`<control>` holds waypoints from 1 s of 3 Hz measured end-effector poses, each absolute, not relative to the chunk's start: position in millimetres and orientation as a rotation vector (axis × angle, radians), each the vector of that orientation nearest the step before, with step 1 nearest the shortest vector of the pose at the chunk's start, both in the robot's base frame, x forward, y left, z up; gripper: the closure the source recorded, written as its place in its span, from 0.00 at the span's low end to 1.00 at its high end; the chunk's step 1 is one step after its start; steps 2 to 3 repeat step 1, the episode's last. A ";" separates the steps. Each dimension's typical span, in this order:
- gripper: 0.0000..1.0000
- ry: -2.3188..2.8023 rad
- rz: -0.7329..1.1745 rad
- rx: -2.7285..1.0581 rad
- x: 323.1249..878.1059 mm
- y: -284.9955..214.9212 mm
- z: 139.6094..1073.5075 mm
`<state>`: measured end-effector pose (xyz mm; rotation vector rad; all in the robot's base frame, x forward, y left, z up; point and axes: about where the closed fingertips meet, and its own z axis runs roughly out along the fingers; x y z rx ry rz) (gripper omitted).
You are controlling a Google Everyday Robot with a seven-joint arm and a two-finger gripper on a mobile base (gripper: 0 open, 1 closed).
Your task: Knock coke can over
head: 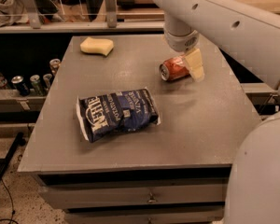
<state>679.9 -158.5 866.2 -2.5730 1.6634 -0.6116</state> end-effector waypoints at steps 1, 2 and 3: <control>0.00 1.680 -0.609 -2.566 680.4 -159.4 867.7; 0.00 1.680 -0.609 -2.566 680.4 -159.4 867.7; 0.00 1.680 -0.609 -2.566 680.4 -159.4 867.7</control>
Offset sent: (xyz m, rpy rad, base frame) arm 0.0000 0.0000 0.0000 0.0000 0.0000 0.0000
